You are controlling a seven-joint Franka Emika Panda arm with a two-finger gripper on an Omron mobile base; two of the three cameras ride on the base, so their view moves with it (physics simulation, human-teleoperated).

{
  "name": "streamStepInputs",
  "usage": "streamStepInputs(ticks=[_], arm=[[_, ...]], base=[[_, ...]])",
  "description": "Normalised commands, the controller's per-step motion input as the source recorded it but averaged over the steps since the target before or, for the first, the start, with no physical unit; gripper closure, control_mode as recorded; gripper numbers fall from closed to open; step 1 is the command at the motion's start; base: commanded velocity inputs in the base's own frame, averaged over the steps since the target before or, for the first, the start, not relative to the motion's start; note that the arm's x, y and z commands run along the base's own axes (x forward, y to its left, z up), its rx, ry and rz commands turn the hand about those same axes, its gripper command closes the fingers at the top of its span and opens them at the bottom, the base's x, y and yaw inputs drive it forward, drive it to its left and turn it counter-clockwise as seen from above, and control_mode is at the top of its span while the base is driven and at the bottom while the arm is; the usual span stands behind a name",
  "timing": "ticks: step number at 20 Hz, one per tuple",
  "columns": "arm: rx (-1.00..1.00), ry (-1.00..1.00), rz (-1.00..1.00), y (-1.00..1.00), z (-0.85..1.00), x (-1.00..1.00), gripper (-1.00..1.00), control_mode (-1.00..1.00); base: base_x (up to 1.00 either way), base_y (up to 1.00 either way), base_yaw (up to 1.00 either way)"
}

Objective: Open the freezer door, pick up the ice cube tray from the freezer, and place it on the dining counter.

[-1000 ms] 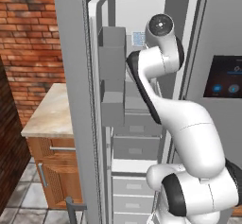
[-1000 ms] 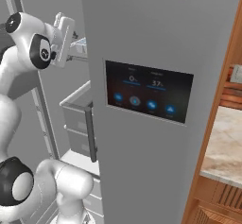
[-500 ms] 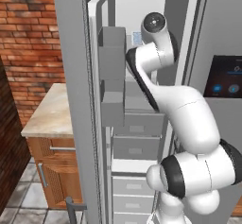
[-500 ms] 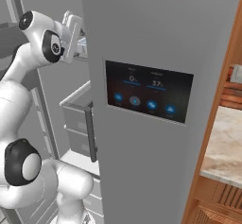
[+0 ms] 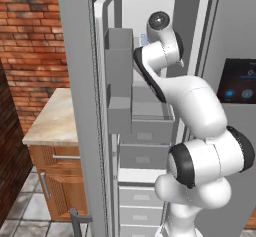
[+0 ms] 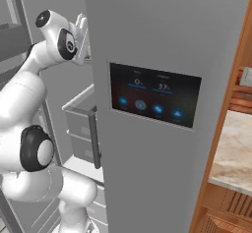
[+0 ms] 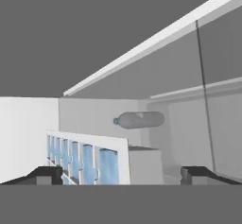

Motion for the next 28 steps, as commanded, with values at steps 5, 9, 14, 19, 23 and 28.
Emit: streamStepInputs(ticks=[5,9,14,19,23,28], arm=[[0.00,0.11,0.00,0.00,0.00,0.50,-1.00,-1.00],[0.00,0.06,0.00,0.00,0.00,0.24,-1.00,-1.00],[0.00,0.00,0.00,0.00,0.00,0.00,-1.00,-1.00],[0.00,0.00,0.00,0.00,0.00,0.00,-1.00,-1.00],[0.00,0.00,0.00,0.00,0.00,0.00,-1.00,-1.00],[0.00,0.00,0.00,0.00,0.00,0.00,-1.00,-1.00]], base=[[0.00,0.00,0.00],[0.00,0.00,0.00],[0.00,0.00,0.00],[0.00,0.00,0.00],[0.00,0.00,0.00],[0.00,0.00,0.00]])
